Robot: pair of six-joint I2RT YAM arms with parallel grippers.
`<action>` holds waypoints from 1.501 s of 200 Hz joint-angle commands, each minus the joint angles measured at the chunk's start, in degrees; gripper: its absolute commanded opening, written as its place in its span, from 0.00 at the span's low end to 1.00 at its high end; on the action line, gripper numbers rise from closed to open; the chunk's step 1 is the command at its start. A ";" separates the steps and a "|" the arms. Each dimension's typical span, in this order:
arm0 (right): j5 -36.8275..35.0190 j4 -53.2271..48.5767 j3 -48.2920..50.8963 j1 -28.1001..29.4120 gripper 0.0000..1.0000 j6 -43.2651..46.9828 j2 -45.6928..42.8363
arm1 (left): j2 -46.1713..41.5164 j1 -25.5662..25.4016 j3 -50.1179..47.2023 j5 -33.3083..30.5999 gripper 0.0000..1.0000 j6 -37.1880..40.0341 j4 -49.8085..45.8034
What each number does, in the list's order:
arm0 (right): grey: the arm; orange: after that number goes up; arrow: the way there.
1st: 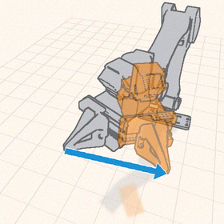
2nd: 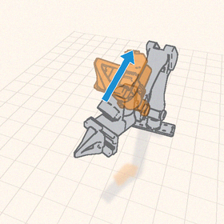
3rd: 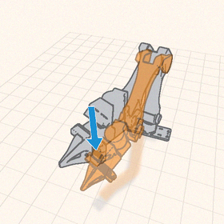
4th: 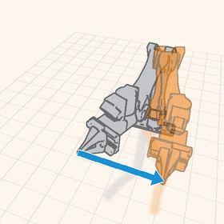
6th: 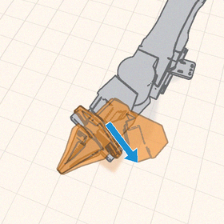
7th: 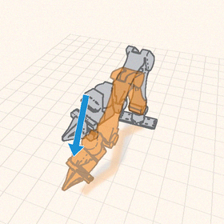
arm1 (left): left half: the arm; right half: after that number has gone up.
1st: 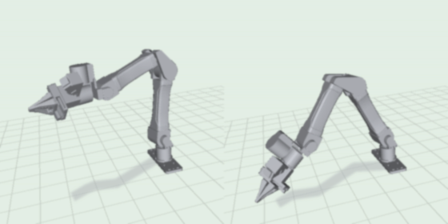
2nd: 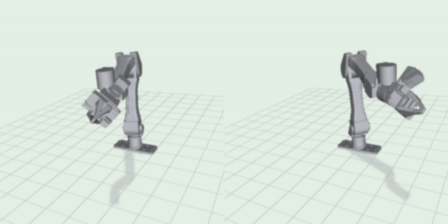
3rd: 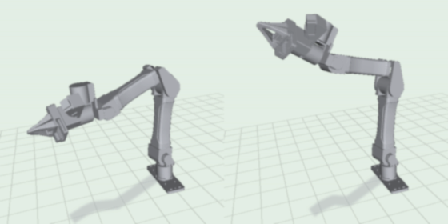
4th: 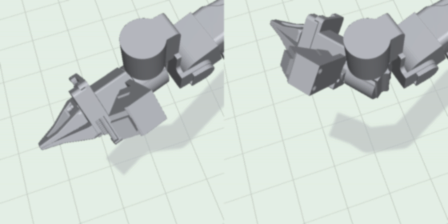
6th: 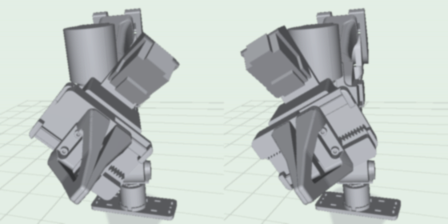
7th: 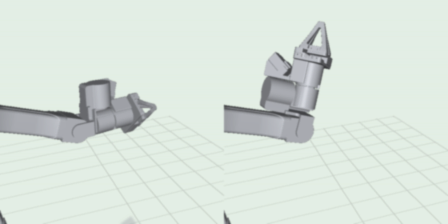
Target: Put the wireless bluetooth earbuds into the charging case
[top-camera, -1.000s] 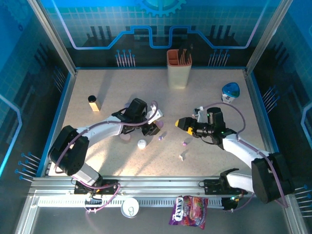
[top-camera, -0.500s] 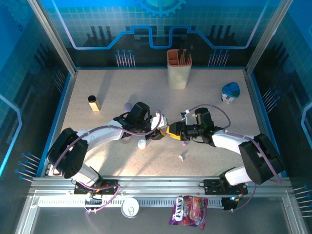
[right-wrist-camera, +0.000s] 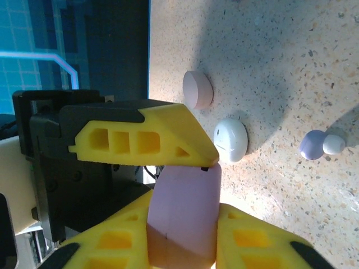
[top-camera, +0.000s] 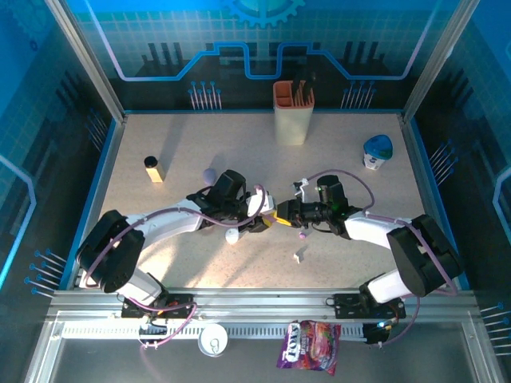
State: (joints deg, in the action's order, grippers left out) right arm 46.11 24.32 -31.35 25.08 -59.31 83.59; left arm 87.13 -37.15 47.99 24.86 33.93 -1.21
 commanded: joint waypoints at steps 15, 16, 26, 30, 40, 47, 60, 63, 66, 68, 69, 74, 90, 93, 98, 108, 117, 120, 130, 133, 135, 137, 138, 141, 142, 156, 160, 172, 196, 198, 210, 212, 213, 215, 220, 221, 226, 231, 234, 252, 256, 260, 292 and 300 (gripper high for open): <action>-1.70 -0.65 0.00 -0.37 0.14 0.16 -2.77 | -4.32 -0.43 -4.50 2.22 0.71 -5.86 12.00; -1.76 -0.66 0.08 -0.38 0.14 0.11 -2.84 | -4.37 -0.36 -4.71 2.21 0.72 -6.10 12.54; -1.74 -0.60 0.37 -0.81 0.12 -0.31 -4.16 | -5.46 -0.10 -6.50 2.14 0.82 -9.19 17.19; -1.76 -0.45 0.45 -1.00 0.12 -0.55 -4.68 | -5.90 0.12 -7.36 2.02 0.84 -10.34 19.20; -1.48 0.25 0.71 -1.49 0.11 -1.41 -5.98 | -6.83 0.48 -9.00 1.43 0.92 -14.48 23.89; -1.25 0.79 0.97 -1.75 0.11 -2.21 -6.74 | -7.45 0.79 -10.04 0.97 0.97 -16.72 26.43; -0.50 2.99 1.63 -2.92 0.10 -4.54 -8.42 | -8.41 1.02 -12.02 0.27 0.99 -20.55 31.92; -0.30 3.62 1.90 -3.17 0.09 -5.31 -8.71 | -8.58 1.02 -12.51 -0.03 0.99 -21.42 33.32; -0.26 4.49 2.19 -3.48 0.09 -6.22 -8.86 | -8.70 1.02 -13.01 -0.39 0.99 -22.27 35.00; -0.17 5.21 2.46 -3.73 0.09 -6.84 -9.08 | -8.77 1.02 -13.45 -0.62 0.99 -23.09 36.14; -0.11 5.56 2.58 -3.81 0.09 -7.16 -9.16 | -8.75 1.02 -13.62 -0.70 0.99 -23.50 36.69; 0.07 7.48 3.35 -4.42 0.08 -9.00 -9.46 | -8.82 1.02 -14.43 -1.37 0.99 -25.63 39.35; 1.48 15.71 5.59 -6.05 0.06 -15.94 -9.52 | -8.22 1.02 -16.94 -2.01 0.99 -29.76 48.23; 1.78 17.46 5.94 -6.31 0.06 -17.14 -9.52 | -8.04 1.02 -17.29 -1.97 0.99 -30.27 49.78; 2.19 20.19 6.61 -6.69 0.06 -19.57 -9.43 | -7.59 1.02 -17.78 -1.72 0.99 -31.00 52.14; 2.30 25.82 7.88 -7.19 0.05 -23.80 -9.11 | -6.55 1.02 -18.72 -0.85 0.99 -31.67 56.92; 2.04 30.16 9.00 -7.24 0.04 -27.42 -8.96 | -5.53 1.03 -19.34 -1.01 0.99 -33.26 61.15; 1.93 31.55 9.36 -7.24 0.03 -28.60 -8.89 | -5.15 1.02 -19.52 -1.33 0.99 -34.08 62.52; 1.66 36.20 10.56 -7.28 0.02 -32.67 -8.72 | -3.70 1.21 -19.59 -1.32 0.99 -36.84 66.41; 1.57 37.81 10.91 -7.29 0.01 -33.77 -8.62 | -3.31 1.25 -19.60 -0.86 0.99 -37.48 67.43; 1.58 38.72 11.19 -7.25 0.01 -34.67 -8.58 | -2.94 1.28 -19.53 -0.62 0.99 -37.74 68.02; 1.54 39.80 11.39 -7.24 0.01 -35.31 -8.59 | -2.72 1.24 -19.47 -0.30 0.99 -37.94 68.69; 1.54 40.22 11.49 -7.24 0.01 -35.77 -8.60 | -2.47 1.26 -19.45 -0.15 0.99 -38.05 68.97; 1.46 41.59 11.83 -7.24 0.01 -36.80 -8.55 | -2.16 1.24 -19.35 0.29 0.99 -38.28 69.79; 1.45 41.99 11.97 -7.24 0.01 -37.17 -8.59 | -1.93 1.26 -19.25 0.50 0.99 -38.39 70.09; 1.16 46.77 13.21 -7.26 0.00 -40.90 -8.86 | 0.12 1.24 -18.89 2.45 0.99 -40.18 74.09; 0.97 47.50 13.56 -7.24 0.00 -41.68 -9.11 | 0.71 1.25 -18.83 2.93 0.99 -40.55 75.29; 0.55 48.61 14.11 -7.26 0.00 -43.23 -10.24 | 2.64 1.25 -18.93 4.92 0.98 -41.21 79.83; 0.48 47.01 14.14 -7.26 0.00 -44.05 -13.43 | 3.88 1.04 -18.00 7.56 0.94 -41.19 81.55; 0.43 46.80 14.09 -7.25 0.00 -44.05 -13.73 | 3.96 1.03 -18.01 7.72 0.94 -41.07 81.55; 0.22 45.96 13.90 -7.24 0.00 -44.36 -15.39 | 3.92 0.85 -17.69 7.99 0.93 -40.59 81.54; 0.19 45.88 13.87 -7.24 0.00 -44.44 -15.68 | 3.92 0.85 -17.63 8.07 0.93 -40.54 81.59; 0.16 45.85 13.87 -7.20 0.00 -44.38 -15.80 | 3.92 0.85 -17.60 8.13 0.93 -40.53 81.57; 0.24 45.78 13.80 -7.21 0.00 -44.40 -16.08 | 3.94 0.85 -17.54 8.17 0.93 -40.59 81.55; 0.30 45.65 13.65 -7.17 0.00 -44.40 -16.67 | 3.97 0.89 -17.34 8.31 0.91 -40.84 81.55; 0.30 45.65 13.62 -7.16 0.00 -44.40 -16.78 | 3.94 0.87 -17.28 8.33 0.91 -40.95 81.55; 0.43 45.49 13.38 -7.18 0.00 -44.17 -17.27 | 3.98 0.85 -17.02 8.49 0.89 -41.34 81.53; 0.74 45.34 13.21 -7.15 0.00 -43.86 -17.74 | 4.02 0.85 -16.69 8.54 0.89 -41.98 81.54; 0.86 45.19 13.10 -7.16 0.00 -43.66 -17.99 | 4.05 0.85 -16.47 8.61 0.89 -42.49 81.56; 0.48 44.97 13.14 -6.90 0.00 -44.01 -19.52 | 4.51 0.78 -14.77 10.58 0.85 -44.18 81.55; 0.45 45.03 13.18 -6.82 0.00 -44.23 -19.90 | 4.58 0.73 -14.43 10.99 0.83 -44.38 81.55; 0.46 45.03 13.29 -6.82 0.00 -44.38 -20.23 | 4.69 0.63 -14.07 11.28 0.80 -44.51 81.55; 0.12 42.04 13.58 -7.04 0.00 -44.10 -23.18 | 6.05 -0.11 -11.89 13.06 0.72 -44.81 81.57; 0.37 42.03 13.30 -7.13 0.00 -44.03 -23.38 | 6.54 -0.35 -11.25 13.37 0.72 -45.05 81.55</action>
State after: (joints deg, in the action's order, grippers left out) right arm 46.35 66.67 -17.39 18.28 -103.33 62.04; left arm 92.07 -36.84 34.13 35.48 -9.67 78.17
